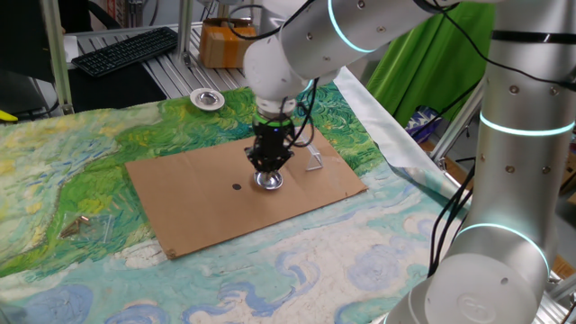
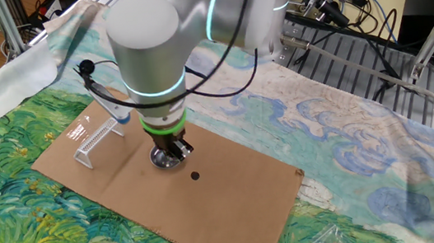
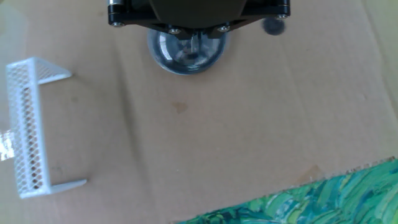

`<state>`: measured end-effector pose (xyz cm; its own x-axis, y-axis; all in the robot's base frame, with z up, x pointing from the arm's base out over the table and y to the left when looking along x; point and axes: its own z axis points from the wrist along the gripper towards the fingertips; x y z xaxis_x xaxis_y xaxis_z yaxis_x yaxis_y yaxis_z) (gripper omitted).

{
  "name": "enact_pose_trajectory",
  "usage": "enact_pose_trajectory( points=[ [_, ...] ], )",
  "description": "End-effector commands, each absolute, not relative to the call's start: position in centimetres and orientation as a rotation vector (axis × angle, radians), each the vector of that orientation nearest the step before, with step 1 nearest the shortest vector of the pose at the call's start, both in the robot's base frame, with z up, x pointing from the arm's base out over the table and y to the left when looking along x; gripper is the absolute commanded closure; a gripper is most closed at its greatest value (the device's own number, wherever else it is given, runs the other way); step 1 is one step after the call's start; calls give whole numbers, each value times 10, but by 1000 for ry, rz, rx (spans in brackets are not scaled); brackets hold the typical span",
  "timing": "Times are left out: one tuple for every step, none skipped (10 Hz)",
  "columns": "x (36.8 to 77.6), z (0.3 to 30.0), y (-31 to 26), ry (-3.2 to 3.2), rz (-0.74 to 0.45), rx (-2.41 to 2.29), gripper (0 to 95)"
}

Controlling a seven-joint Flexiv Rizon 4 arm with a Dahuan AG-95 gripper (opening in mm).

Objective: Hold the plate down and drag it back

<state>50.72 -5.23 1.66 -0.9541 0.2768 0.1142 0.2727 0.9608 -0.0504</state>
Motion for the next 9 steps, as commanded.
enact_pose_trajectory(
  points=[
    [507, 15, -53, -3008, 33, -441, 950],
    [507, 14, -52, -3012, 1, -460, 950],
    [508, 13, -52, -3014, -3, -462, 950],
    [509, 11, -52, -3021, -2, -466, 950],
    [511, 10, -50, -3021, -1, -474, 950],
    [513, 10, -47, -3019, -1, -486, 950],
    [516, 10, -46, -3018, 1, -492, 950],
    [518, 11, -45, -3015, -3, -492, 950],
    [520, 11, -44, -3014, -7, -499, 950]
  ],
)
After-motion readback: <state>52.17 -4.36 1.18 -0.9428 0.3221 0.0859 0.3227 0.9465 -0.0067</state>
